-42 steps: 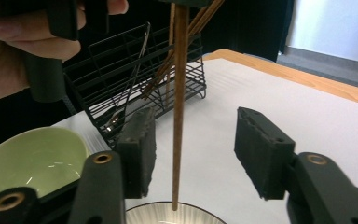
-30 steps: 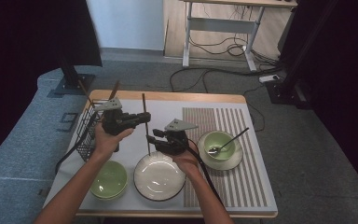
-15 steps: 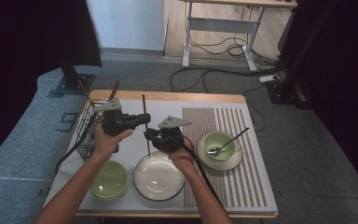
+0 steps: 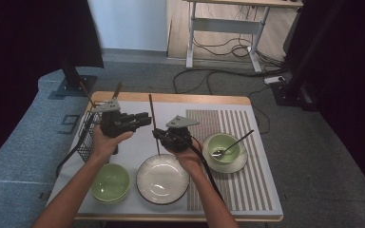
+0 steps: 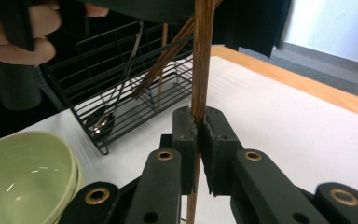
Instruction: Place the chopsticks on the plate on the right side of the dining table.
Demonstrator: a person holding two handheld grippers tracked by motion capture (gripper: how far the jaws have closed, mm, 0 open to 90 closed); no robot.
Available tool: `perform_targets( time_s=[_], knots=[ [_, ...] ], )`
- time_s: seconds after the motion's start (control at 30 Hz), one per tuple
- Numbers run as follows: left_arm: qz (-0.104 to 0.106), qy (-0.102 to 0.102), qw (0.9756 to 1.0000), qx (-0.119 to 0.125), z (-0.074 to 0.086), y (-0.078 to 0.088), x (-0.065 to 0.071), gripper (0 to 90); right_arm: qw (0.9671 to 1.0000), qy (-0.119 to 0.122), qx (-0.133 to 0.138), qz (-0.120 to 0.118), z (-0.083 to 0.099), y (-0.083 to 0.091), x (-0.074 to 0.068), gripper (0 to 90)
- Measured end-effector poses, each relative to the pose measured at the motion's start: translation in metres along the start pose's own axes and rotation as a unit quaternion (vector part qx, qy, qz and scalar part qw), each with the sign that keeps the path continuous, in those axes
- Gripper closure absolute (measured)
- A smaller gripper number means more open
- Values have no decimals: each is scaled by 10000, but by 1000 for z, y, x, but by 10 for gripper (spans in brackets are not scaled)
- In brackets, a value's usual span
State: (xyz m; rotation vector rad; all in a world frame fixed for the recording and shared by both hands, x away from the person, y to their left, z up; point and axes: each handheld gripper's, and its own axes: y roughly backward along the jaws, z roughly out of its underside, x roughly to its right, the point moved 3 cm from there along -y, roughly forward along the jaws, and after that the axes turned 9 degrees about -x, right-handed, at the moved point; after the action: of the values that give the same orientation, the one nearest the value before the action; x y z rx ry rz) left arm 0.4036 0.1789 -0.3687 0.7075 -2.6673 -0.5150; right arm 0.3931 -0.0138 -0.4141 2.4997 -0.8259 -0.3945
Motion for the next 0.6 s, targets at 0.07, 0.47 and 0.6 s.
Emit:
perform_targets(
  time_s=[0.07, 0.47, 0.6],
  knots=[
    [-58, 57, 10000, 33, 1, 3, -3, 617, 10000, -32, 74, 54, -1, 5, 4, 845],
    [-137, 20, 9999, -99, 14, -2, -9, 507, 9991, -72, 348, 247, -17, 28, 16, 844],
    [-96, 23, 9998, -187, 18, -5, -9, 501, 9983, -141, 498, 278, -26, 35, 17, 844]
  ],
)
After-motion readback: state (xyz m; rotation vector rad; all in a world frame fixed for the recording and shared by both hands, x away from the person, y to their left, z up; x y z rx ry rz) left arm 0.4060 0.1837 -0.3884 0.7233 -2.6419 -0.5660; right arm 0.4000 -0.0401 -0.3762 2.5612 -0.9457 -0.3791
